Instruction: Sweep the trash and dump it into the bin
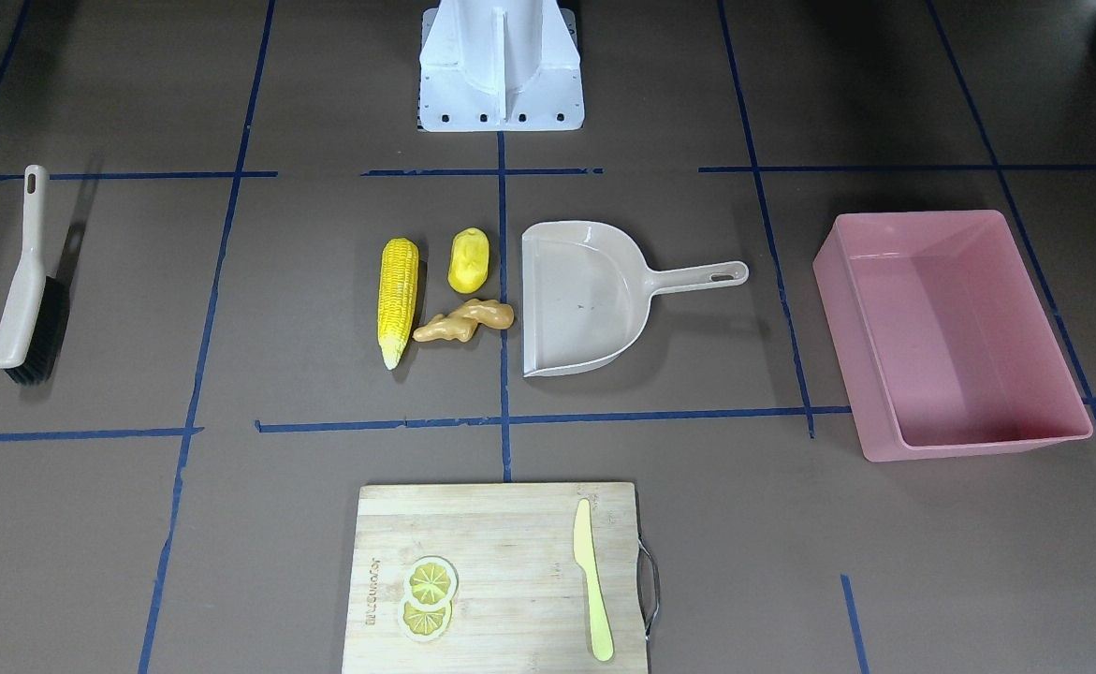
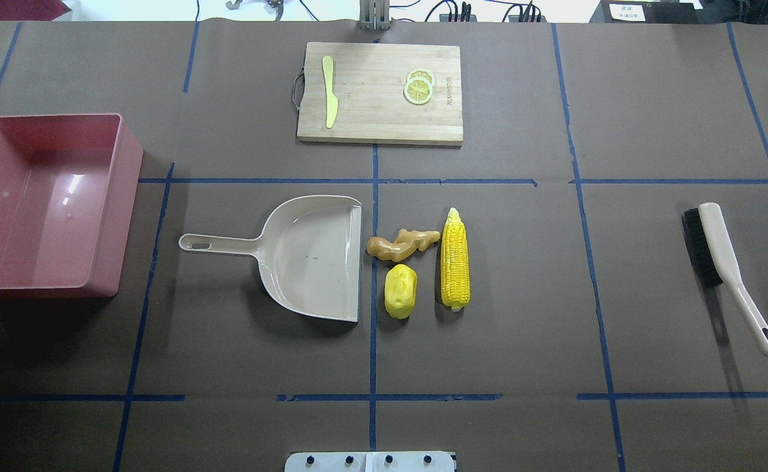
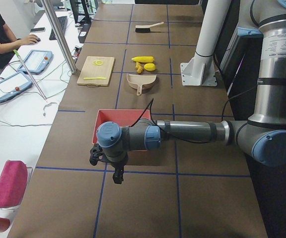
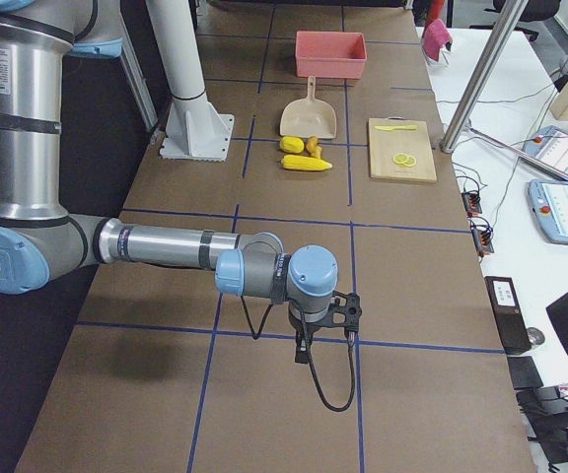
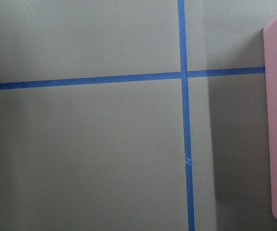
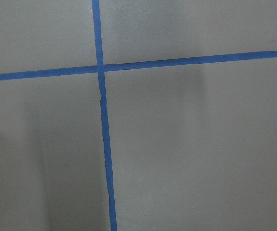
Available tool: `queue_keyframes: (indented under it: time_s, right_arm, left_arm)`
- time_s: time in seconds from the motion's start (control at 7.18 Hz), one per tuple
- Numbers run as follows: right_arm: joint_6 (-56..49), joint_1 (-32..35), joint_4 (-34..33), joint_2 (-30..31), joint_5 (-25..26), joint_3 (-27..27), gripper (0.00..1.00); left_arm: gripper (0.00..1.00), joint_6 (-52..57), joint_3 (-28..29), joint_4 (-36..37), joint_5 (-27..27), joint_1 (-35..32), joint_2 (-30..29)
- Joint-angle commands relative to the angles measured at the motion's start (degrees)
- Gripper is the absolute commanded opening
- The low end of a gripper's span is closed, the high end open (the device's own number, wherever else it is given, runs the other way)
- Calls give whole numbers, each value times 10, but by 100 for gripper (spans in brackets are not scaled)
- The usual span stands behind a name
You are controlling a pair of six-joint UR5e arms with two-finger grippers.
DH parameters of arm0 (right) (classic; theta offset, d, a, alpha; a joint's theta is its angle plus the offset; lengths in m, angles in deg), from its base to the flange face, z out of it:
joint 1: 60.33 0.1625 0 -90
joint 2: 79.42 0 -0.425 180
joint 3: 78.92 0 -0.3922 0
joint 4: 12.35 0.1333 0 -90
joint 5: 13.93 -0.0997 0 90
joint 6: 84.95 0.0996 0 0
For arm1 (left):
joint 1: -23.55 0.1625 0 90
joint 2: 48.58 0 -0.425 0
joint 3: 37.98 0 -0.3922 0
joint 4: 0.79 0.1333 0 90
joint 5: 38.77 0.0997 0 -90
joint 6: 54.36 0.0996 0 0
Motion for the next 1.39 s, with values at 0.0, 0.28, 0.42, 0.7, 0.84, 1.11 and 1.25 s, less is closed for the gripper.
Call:
queue_keyframes:
  time_s: [0.0, 0.28, 0.42, 0.7, 0.84, 1.11, 1.25]
  right_arm:
    - [0, 0, 0, -1, 0, 1, 100]
    - [0, 0, 0, -2, 1, 1, 100]
    - [0, 0, 0, -1, 1, 1, 100]
    - [1, 0, 0, -3, 0, 3, 100]
    - [3, -1, 0, -4, 0, 4, 100]
    - [4, -8, 0, -4, -2, 20, 100]
    - [21, -18, -1, -3, -3, 39, 100]
  left_arm:
    - [100, 0, -1, 0, 0, 0, 0]
    - [100, 0, -2, 0, 0, 0, -1]
    - [100, 0, -2, 0, 0, 0, -1]
    - [100, -2, -57, -1, 1, 3, -8]
    - [100, -3, -98, -30, 2, 45, -24]
    - [100, -1, -124, -37, 1, 64, -22]
    - [100, -5, -145, -43, 4, 111, -37]
